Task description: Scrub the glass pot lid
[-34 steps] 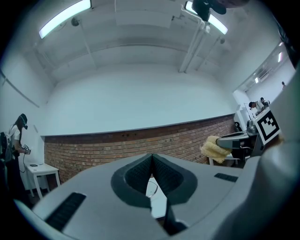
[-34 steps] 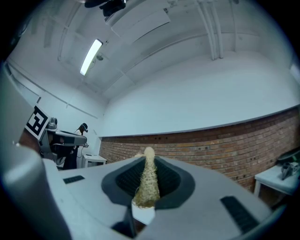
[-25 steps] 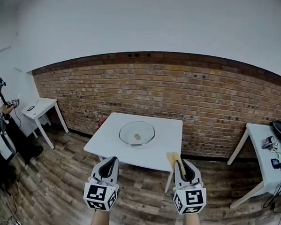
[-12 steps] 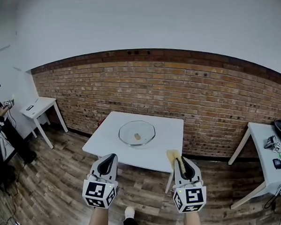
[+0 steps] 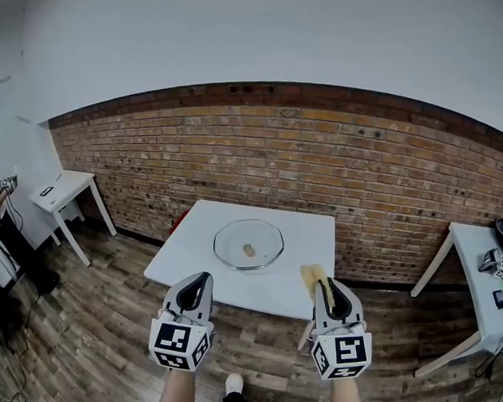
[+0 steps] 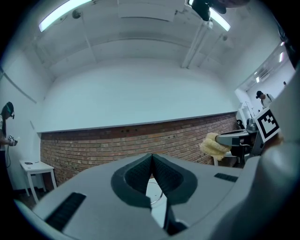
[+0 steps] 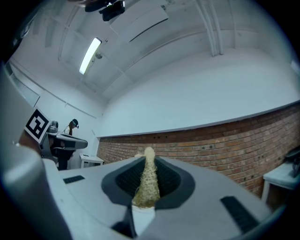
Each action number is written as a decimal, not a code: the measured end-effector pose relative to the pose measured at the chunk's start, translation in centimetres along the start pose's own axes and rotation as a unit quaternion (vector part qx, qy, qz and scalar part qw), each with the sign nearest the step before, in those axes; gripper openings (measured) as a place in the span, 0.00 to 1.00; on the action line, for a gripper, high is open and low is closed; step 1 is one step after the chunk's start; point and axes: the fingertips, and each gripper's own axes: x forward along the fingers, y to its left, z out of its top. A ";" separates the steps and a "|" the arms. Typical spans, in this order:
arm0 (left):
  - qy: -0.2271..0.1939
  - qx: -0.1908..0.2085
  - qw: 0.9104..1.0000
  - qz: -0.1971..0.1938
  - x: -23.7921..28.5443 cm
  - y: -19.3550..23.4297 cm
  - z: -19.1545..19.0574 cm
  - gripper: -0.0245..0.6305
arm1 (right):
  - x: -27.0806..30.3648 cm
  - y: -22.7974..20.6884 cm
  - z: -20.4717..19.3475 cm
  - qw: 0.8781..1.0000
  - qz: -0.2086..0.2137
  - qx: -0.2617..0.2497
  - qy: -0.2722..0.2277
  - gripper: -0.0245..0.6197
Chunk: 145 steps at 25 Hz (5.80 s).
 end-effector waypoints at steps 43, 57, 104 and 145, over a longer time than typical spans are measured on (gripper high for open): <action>0.071 -0.055 0.992 -0.088 25.3 16.1 -12.5 0.05 | 27.9 0.3 -7.6 0.996 -0.065 -0.007 0.059 0.13; 0.074 -0.057 0.990 -0.103 28.5 18.2 -13.4 0.05 | 31.1 0.4 -8.4 0.995 -0.075 -0.012 0.067 0.13; 0.100 -0.028 0.995 -0.006 31.2 14.2 -12.1 0.05 | 34.6 -6.7 -10.6 0.997 0.031 0.028 0.059 0.13; 0.163 -0.062 0.984 -0.016 32.5 17.7 -21.1 0.05 | 38.1 -2.1 -19.3 0.989 0.052 0.038 0.133 0.13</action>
